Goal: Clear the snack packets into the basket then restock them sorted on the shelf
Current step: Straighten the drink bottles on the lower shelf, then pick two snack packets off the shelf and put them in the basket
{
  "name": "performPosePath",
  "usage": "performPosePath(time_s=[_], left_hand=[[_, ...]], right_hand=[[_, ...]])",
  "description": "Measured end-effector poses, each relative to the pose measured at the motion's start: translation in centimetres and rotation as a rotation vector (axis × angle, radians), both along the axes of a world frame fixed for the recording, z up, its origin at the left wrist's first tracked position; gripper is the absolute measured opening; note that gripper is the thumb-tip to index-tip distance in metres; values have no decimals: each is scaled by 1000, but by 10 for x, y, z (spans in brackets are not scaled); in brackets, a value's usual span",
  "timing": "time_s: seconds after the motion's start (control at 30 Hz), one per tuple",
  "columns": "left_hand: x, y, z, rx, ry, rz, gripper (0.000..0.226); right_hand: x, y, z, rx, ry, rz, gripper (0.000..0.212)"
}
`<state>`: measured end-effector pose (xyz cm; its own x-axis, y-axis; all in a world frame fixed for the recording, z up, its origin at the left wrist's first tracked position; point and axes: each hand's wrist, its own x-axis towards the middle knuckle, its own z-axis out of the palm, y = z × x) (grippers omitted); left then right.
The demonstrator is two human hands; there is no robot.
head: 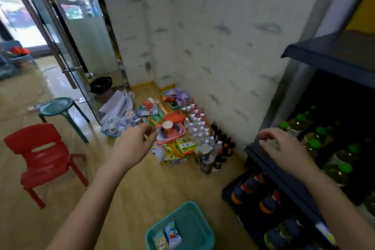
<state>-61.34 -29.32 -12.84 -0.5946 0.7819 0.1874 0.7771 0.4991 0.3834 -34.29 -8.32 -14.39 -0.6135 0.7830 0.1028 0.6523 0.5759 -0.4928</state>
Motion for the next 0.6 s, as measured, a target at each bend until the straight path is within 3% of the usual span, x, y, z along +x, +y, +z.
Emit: performPosePath(time_s=[0.4,0.6], left_hand=[[160,85,51,141,41,-626,15],[265,124,76,200,21,-883,24]], right_hand=[[221,-101,64,165,-34,-534,25],[322,-137,90,250,-5,-784,23]])
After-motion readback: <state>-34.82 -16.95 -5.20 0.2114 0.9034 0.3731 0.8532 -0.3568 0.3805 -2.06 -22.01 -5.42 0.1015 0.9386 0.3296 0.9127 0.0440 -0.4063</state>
